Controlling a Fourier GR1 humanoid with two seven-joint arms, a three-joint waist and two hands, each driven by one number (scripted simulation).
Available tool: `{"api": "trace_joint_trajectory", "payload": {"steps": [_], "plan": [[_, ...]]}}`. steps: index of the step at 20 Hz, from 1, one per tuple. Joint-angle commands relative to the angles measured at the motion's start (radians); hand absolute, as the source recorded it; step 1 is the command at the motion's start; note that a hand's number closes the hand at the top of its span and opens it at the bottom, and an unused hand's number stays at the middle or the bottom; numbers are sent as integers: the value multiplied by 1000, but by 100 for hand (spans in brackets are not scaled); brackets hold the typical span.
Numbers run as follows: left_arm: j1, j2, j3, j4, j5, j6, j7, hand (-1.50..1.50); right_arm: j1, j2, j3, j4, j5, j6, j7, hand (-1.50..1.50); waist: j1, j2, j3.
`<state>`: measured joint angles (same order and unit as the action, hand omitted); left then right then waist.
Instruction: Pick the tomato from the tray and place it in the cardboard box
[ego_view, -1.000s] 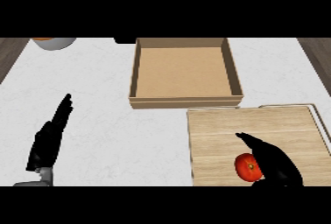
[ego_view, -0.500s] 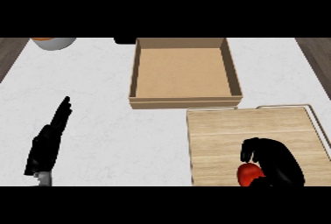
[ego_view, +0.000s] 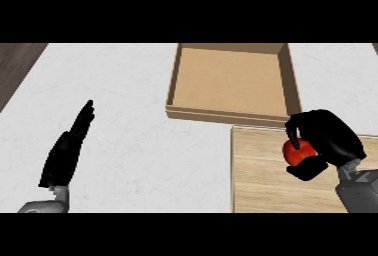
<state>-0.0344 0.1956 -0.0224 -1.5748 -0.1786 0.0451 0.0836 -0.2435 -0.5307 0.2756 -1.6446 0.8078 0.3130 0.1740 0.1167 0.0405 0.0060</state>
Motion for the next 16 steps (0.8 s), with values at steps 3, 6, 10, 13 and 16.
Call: {"api": "trace_joint_trajectory", "payload": {"steps": [3, 6, 10, 13, 16], "plan": [[-25, -16, -41, 0, -8, -17, 2, 0, -189, -146, -75, 161, -61, 0, -334, 150, 45, 20, 5], [-35, -9, -28, 8, -2, -21, 1, 0, -269, -180, -137, 276, -89, -39, -459, 150, 53, 23, 4], [-42, -10, -27, 10, -9, -13, -7, 0, -359, -192, -200, 408, -205, -9, -665, 150, 50, 18, 3], [-50, -18, -24, 17, 1, -15, 9, 0, -403, -148, -254, 490, -333, 32, -811, 150, 40, 16, 4], [-89, -15, -10, 43, -12, 1, 23, 0, -502, -141, -280, 582, -427, 152, -924, 150, 20, 9, 0]]}}
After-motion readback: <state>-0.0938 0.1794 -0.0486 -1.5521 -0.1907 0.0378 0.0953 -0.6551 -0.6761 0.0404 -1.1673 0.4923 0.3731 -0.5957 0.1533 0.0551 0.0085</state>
